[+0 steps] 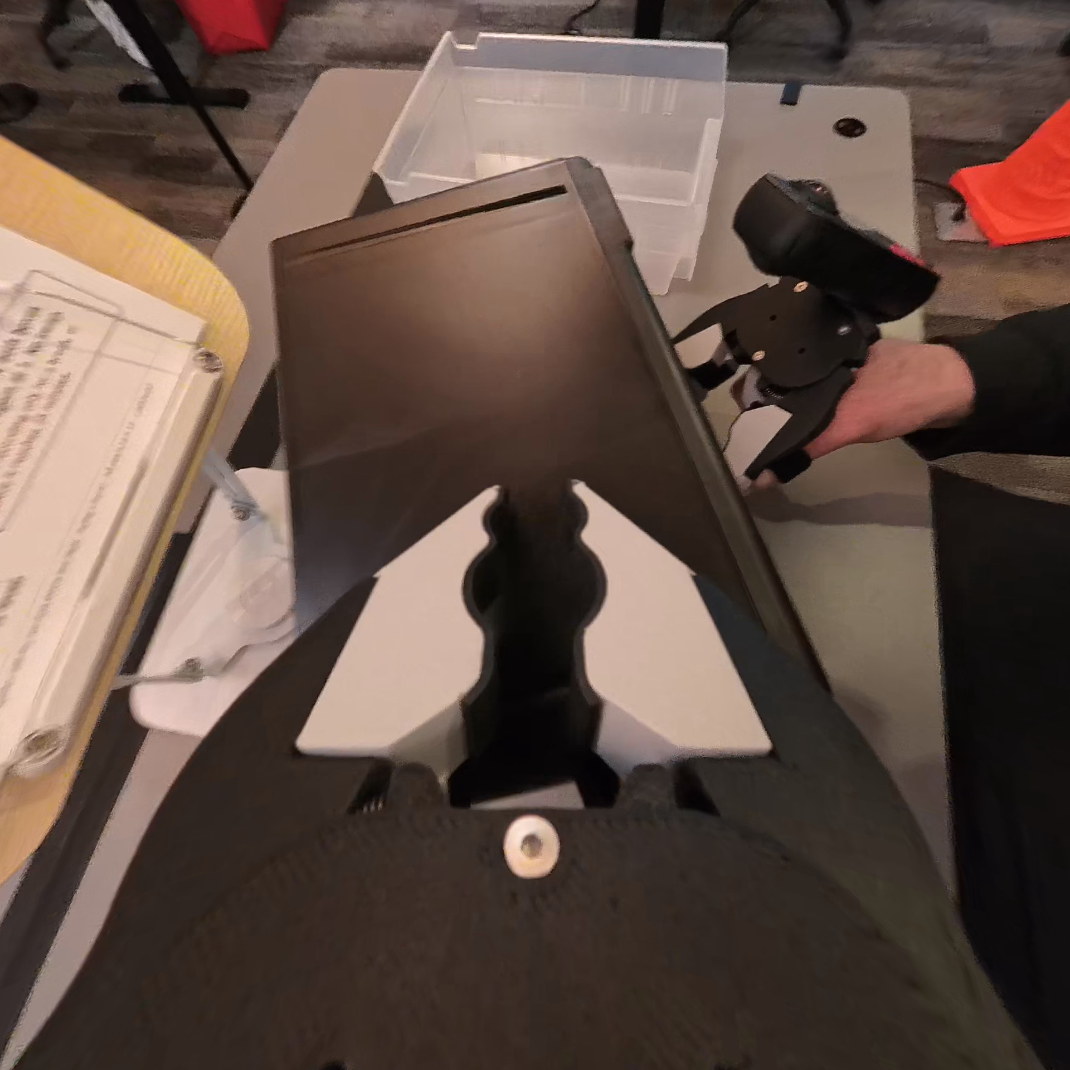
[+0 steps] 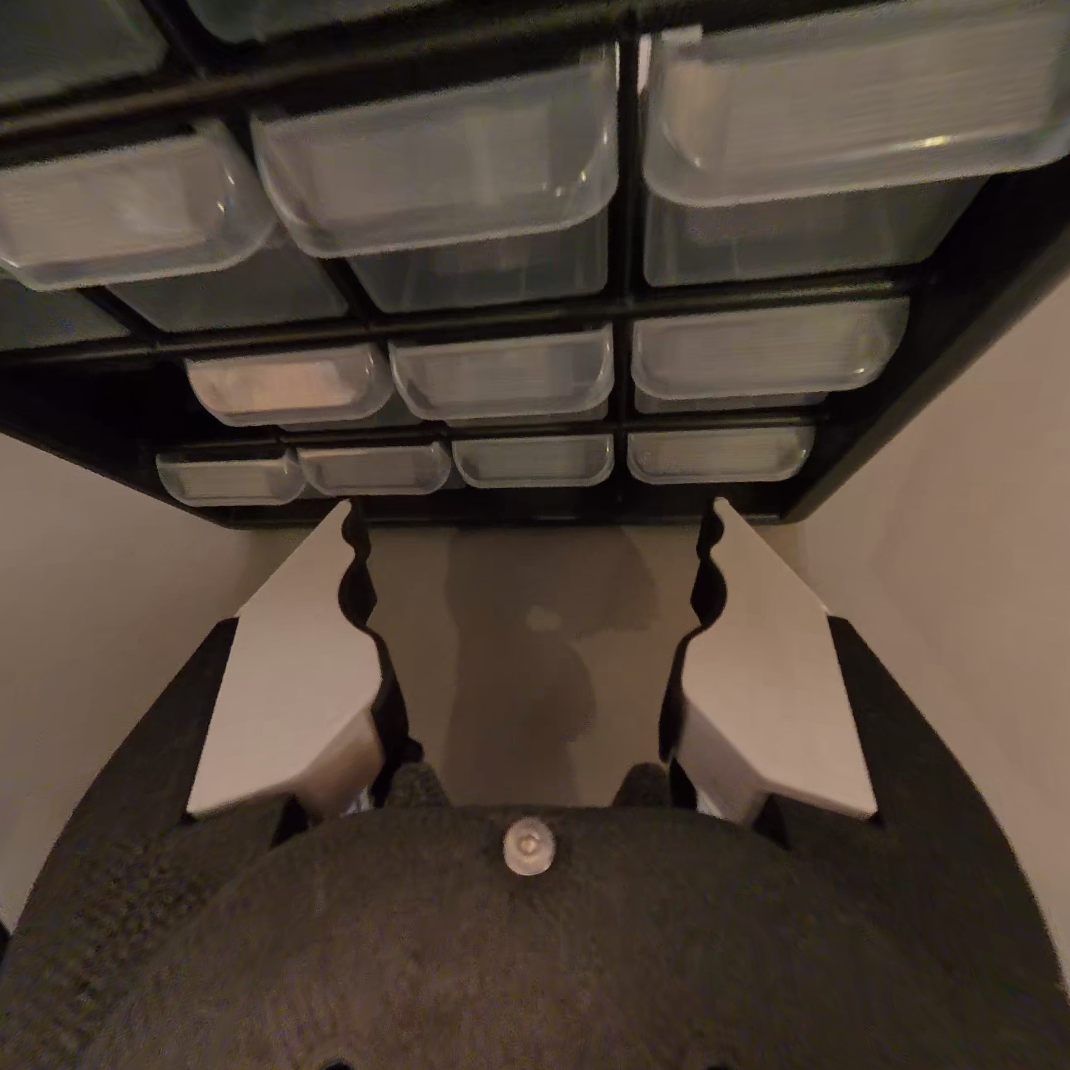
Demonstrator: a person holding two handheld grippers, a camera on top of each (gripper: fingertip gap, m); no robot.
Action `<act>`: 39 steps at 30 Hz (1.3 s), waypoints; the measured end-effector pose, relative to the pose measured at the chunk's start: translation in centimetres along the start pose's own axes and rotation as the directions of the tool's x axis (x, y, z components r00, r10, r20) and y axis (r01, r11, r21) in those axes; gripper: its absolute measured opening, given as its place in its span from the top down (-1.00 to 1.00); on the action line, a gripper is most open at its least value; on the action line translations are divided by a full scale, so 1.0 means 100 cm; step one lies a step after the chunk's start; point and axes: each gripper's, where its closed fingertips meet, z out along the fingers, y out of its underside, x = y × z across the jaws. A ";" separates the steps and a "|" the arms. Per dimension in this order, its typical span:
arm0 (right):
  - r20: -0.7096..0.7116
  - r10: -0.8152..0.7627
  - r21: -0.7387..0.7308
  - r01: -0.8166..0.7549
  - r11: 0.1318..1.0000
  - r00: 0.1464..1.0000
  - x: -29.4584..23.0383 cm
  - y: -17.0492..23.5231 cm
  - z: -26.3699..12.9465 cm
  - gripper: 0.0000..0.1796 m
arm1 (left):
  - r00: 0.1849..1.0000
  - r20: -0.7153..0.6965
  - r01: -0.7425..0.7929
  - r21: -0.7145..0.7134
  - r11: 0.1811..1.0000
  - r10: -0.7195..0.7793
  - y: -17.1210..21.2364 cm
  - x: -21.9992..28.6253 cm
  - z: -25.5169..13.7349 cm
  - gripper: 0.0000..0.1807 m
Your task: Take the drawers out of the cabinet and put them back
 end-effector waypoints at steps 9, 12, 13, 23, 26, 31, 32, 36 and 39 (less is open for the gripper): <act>0.042 0.001 -0.104 0.003 0.995 0.999 0.005 0.028 0.015 -0.24 | 0.897 0.436 0.156 -0.154 0.976 -0.075 0.134 -0.128 -0.151 0.66; 0.056 0.008 -0.130 0.000 0.991 0.998 0.004 0.034 0.019 -0.24 | 0.866 0.495 0.275 -0.359 0.892 -0.068 0.229 -0.154 -0.165 0.61; 0.057 0.012 -0.135 -0.004 0.991 0.998 0.005 0.035 0.019 -0.24 | 0.865 0.499 0.286 -0.418 0.862 -0.045 0.255 -0.159 -0.164 0.59; 0.067 0.006 -0.153 0.005 0.988 0.998 0.003 0.039 0.017 -0.22 | 0.873 0.469 0.258 -0.679 0.687 0.135 0.371 -0.193 -0.122 0.86; 0.069 -0.006 -0.154 0.017 0.988 0.998 0.002 0.038 0.016 -0.20 | 0.887 0.440 0.239 -0.699 0.675 0.142 0.372 -0.187 -0.120 0.95; 0.090 -0.005 -0.176 0.021 0.984 0.996 -0.001 0.040 0.013 -0.16 | 0.872 0.477 0.270 -0.654 0.707 0.109 0.354 -0.170 -0.131 1.00; 0.095 -0.007 -0.182 0.024 0.983 0.995 -0.002 0.040 0.013 -0.16 | 0.871 0.482 0.275 -0.641 0.717 0.097 0.347 -0.164 -0.135 1.00; 0.106 -0.027 -0.202 0.048 0.978 0.994 -0.003 0.041 0.003 -0.11 | 0.863 0.493 0.244 -0.604 0.759 0.114 0.306 -0.135 -0.160 1.00; 0.093 -0.064 -0.201 0.082 0.976 0.994 0.000 0.040 -0.013 -0.10 | 0.862 0.488 0.196 -0.576 0.794 0.141 0.263 -0.098 -0.181 1.00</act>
